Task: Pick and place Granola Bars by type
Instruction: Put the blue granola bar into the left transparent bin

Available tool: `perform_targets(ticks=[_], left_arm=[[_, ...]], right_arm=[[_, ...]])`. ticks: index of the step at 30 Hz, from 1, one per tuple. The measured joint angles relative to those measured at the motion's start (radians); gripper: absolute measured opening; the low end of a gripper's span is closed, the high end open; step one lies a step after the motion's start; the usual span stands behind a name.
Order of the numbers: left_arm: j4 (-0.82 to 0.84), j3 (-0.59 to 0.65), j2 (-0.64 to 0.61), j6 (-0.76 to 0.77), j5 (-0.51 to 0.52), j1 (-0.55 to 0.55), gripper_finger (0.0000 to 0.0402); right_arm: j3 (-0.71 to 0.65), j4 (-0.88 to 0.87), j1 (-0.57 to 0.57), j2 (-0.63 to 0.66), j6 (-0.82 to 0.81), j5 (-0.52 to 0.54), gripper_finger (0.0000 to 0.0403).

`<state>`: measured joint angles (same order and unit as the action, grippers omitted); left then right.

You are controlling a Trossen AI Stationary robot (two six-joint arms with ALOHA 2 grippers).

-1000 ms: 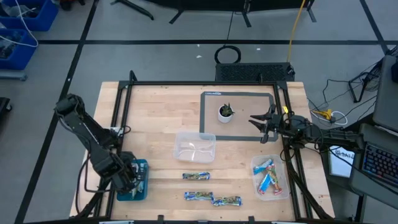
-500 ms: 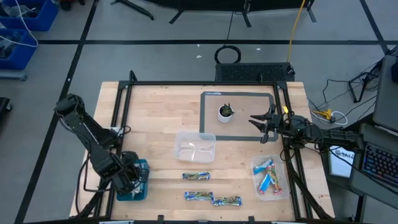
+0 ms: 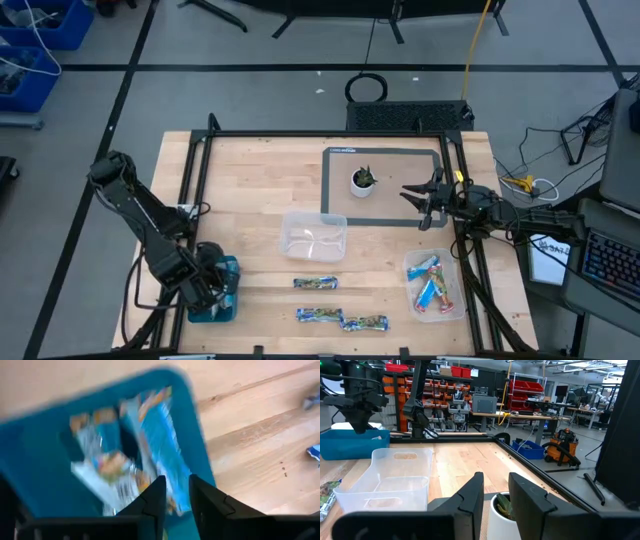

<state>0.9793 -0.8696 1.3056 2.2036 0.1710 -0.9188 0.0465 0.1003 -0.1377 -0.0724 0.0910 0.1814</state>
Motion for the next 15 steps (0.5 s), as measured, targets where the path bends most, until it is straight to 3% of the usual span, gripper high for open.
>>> perform_targets(ticks=[3, 9, 11, 15], left_arm=[[0.038, 0.000, -0.004, -0.167, 0.144, 0.000, 0.0097], [0.175, 0.000, -0.068, -0.511, 0.723, 0.000, 0.0092], [0.238, 0.000, -0.096, -0.560, 0.890, 0.004, 0.0087], [0.396, 0.010, -0.147, -0.534, 1.006, 0.050, 0.0072]], right_arm=[[0.000, 0.000, 0.000, 0.000, 0.000, 0.000, 0.0082], [0.000, 0.000, 0.000, 0.000, 0.000, 0.000, 0.0082], [0.000, 0.000, 0.000, 0.000, 0.000, 0.000, 0.0082], [0.000, 0.000, 0.000, 0.000, 0.000, 0.000, 0.0082]])
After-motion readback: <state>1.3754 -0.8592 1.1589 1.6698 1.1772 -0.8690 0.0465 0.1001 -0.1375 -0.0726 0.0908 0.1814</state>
